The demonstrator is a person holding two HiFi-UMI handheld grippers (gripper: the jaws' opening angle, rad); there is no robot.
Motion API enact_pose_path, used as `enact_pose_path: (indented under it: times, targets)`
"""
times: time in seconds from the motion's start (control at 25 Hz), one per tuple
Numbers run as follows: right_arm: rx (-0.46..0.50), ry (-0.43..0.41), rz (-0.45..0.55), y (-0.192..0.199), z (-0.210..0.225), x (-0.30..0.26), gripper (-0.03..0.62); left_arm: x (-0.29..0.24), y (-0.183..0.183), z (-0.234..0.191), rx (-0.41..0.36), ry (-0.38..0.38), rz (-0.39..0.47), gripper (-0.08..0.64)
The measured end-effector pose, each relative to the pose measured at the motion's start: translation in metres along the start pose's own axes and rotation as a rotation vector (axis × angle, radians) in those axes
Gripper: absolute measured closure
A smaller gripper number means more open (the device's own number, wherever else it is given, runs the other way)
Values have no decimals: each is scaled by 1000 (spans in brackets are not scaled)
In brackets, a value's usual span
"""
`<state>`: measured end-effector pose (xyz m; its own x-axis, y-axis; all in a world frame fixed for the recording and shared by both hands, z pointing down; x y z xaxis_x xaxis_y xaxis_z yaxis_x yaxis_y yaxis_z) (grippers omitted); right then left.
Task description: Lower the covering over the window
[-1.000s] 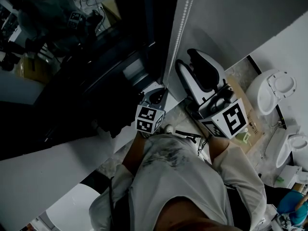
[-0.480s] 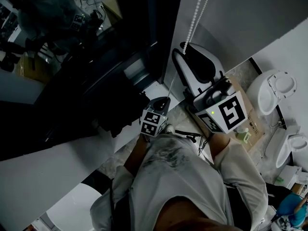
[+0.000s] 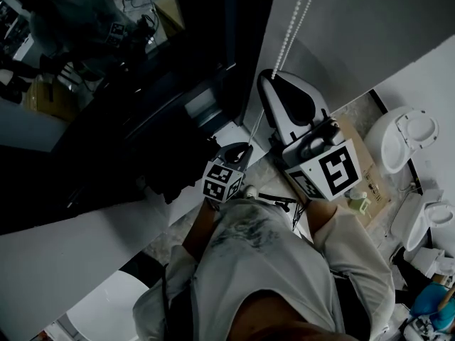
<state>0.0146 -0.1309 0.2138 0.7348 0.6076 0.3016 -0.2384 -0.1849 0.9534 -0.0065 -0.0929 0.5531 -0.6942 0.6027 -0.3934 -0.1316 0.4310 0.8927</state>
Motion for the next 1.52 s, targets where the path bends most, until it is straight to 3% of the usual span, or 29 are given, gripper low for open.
enact_pose_path:
  times: [0.24, 0.36, 0.64, 0.84, 1.52]
  targets:
    - [-44, -4, -67, 27, -3, 4, 569, 17, -27, 1, -5, 52, 70, 394]
    - [-50, 12, -140, 50, -1, 12, 569, 31, -46, 0, 3, 60, 129, 362]
    - [-84, 24, -213, 81, -2, 22, 569, 75, -113, -5, 28, 86, 335, 360]
    - [-110, 32, -252, 101, -1, 29, 569, 99, -156, -8, 3, 83, 439, 364]
    - [-161, 13, -398, 169, -17, 41, 569, 108, -269, 11, -179, 91, 605, 385]
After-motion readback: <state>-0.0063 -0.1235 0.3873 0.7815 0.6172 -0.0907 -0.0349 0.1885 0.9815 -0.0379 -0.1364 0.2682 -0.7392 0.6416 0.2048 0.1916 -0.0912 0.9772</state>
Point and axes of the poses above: the fingertips, and each gripper's own axes: x backward along the fingers, z to its right, y out of its underside, the point moved 3 cm from there along x, backward along the fingers, and after that the axes turned 5 degrees about -x, right-handed, at the moved point
